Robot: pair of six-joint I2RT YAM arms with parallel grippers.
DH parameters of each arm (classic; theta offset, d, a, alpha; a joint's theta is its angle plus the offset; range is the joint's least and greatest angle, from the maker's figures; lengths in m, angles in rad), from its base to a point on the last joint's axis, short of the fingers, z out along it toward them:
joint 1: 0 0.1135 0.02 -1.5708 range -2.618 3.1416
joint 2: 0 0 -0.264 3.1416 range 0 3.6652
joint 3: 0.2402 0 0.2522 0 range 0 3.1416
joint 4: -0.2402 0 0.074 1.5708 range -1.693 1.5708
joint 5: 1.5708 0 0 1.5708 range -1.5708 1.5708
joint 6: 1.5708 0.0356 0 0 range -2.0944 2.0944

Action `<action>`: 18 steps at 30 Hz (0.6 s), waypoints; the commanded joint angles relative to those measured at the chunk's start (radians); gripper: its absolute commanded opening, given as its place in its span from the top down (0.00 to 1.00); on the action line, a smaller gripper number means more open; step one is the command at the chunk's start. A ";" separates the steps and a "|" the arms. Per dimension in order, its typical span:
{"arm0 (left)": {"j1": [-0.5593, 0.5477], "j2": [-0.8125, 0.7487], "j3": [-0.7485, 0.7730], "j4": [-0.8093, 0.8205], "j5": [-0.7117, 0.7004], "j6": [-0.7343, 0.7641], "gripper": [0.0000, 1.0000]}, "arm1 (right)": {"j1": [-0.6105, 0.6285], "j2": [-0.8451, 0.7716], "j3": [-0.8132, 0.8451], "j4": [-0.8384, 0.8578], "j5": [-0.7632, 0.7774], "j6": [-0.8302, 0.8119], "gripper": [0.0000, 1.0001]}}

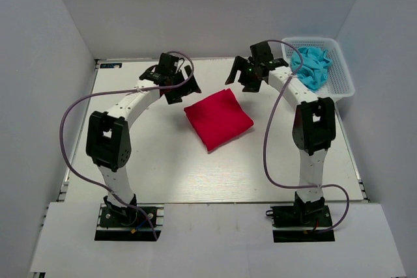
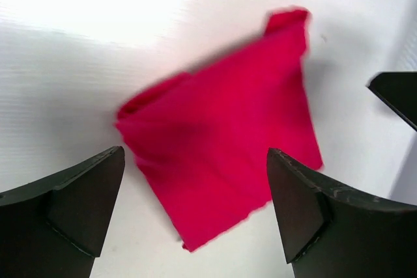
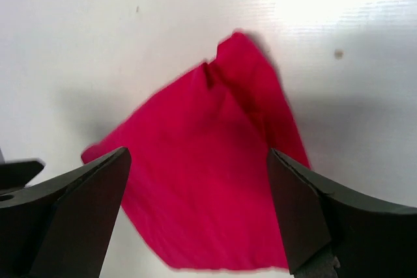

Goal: Fold and stack the t-shirts
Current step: Fold the long partially folded tshirt into a neat square

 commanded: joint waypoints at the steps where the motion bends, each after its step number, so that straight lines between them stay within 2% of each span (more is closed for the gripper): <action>1: -0.028 -0.112 -0.116 0.125 0.149 0.049 0.00 | 0.006 -0.157 -0.101 0.082 -0.058 -0.049 0.10; 2: -0.029 -0.112 -0.142 0.156 0.165 0.037 0.00 | 0.007 -0.178 -0.141 0.132 -0.152 -0.049 0.10; 4: -0.029 -0.112 -0.171 0.199 0.189 0.023 0.00 | 0.006 -0.189 -0.196 0.203 -0.220 -0.041 0.10; 5: -0.038 -0.103 -0.185 0.208 0.200 0.014 0.00 | 0.010 -0.185 -0.203 0.213 -0.290 -0.037 0.12; 8: -0.038 -0.077 -0.205 0.261 0.209 0.014 0.00 | 0.015 -0.143 -0.207 0.268 -0.355 -0.008 0.21; 13: -0.038 0.035 -0.221 0.340 0.199 0.014 0.00 | 0.006 -0.030 -0.201 0.392 -0.417 0.057 0.68; 15: -0.038 0.080 -0.205 0.340 0.209 0.014 0.00 | 0.006 0.059 -0.152 0.404 -0.431 0.078 0.72; 16: -0.038 0.103 -0.190 0.340 0.223 0.014 0.00 | 0.006 0.079 -0.140 0.401 -0.418 0.078 0.81; 18: -0.038 0.161 -0.163 0.304 0.223 0.014 0.00 | 0.006 0.166 -0.103 0.380 -0.385 0.086 0.86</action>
